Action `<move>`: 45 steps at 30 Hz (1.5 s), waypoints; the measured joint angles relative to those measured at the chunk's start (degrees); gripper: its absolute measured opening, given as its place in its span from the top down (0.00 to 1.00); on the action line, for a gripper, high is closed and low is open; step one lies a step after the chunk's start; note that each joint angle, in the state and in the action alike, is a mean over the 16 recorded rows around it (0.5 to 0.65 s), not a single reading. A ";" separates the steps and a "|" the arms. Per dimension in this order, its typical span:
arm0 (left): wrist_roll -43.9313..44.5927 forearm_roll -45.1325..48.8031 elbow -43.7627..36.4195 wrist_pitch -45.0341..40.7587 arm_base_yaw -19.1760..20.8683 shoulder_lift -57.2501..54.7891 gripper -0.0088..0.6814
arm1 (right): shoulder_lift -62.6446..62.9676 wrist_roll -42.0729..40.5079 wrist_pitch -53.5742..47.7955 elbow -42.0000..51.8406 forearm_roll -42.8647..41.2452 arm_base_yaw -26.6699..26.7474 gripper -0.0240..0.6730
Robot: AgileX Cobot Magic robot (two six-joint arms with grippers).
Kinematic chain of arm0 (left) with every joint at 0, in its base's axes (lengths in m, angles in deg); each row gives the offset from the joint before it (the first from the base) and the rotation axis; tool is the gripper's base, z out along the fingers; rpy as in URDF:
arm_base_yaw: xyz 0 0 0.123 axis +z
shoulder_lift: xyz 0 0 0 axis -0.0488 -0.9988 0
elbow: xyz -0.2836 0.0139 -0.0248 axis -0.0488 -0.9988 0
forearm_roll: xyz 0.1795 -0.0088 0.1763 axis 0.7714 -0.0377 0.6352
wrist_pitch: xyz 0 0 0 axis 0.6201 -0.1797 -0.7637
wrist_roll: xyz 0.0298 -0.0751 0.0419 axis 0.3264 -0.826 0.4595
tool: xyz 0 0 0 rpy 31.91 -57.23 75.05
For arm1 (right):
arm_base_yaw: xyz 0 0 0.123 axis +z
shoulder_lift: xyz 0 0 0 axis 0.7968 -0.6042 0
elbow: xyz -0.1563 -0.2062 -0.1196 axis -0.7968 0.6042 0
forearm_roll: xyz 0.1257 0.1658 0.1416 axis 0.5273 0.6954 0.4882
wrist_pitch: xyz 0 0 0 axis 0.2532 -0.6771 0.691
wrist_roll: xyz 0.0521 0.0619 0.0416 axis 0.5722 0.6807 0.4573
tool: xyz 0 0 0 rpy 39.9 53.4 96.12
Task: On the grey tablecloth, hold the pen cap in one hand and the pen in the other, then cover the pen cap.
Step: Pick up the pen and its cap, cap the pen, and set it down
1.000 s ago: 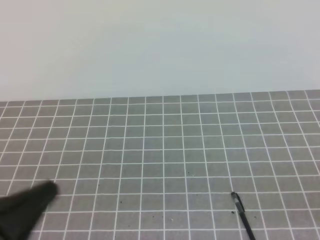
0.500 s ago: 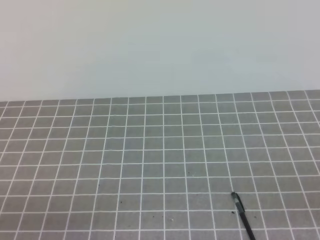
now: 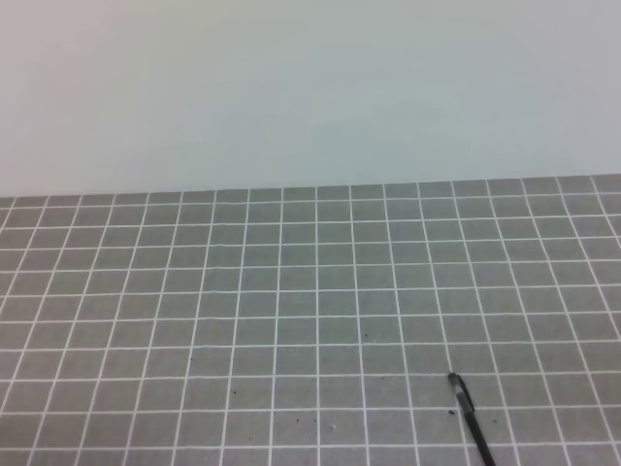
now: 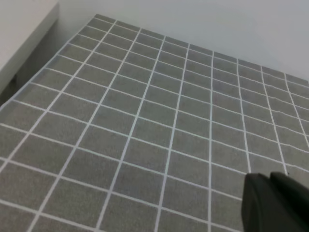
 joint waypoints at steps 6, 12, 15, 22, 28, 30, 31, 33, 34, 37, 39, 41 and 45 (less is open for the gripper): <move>0.00 0.01 0.00 -0.02 0.17 0.00 0.99 | 0.01 0.00 -0.15 0.00 -0.03 -0.17 0.97; 0.00 0.01 0.00 -0.02 0.17 0.00 0.99 | 0.44 0.00 -0.04 0.00 0.03 -3.98 0.97; 0.00 0.01 0.00 -0.02 0.17 0.00 0.99 | 1.16 0.00 -0.08 0.00 0.06 -7.91 0.97; 0.00 0.01 0.00 -0.02 0.17 0.00 0.99 | 4.52 0.03 -0.42 0.02 0.23 -22.34 0.97; 0.00 0.01 0.00 -0.01 0.17 0.00 0.99 | 9.68 1.15 2.68 1.14 3.48 -35.36 0.97; 0.00 0.01 0.00 -0.01 0.17 0.00 0.99 | 11.14 1.73 6.45 2.37 5.20 -38.93 0.97; 0.00 0.01 0.00 -0.01 0.17 0.00 0.99 | 11.81 2.02 8.88 3.21 6.05 -40.49 0.97; 0.00 0.01 0.00 0.01 0.17 0.00 0.99 | 13.00 2.66 14.10 4.99 7.75 -43.16 0.97; 0.00 0.01 0.00 0.01 0.17 0.00 0.99 | 13.53 3.05 16.81 5.87 8.44 -44.27 0.97; 0.00 0.01 0.00 0.03 0.17 0.00 0.99 | 14.84 4.22 24.78 8.52 9.93 -46.76 0.97; 0.00 0.01 0.00 0.03 0.17 0.00 0.99 | 15.26 4.92 29.72 10.26 10.54 -47.81 0.97; 0.00 0.03 0.00 0.03 0.17 0.00 0.99 | 15.24 5.37 33.88 11.83 10.64 -48.44 0.97; 0.00 0.06 0.00 0.01 0.17 0.00 0.99 | 15.23 4.02 38.10 13.95 10.33 -49.00 0.97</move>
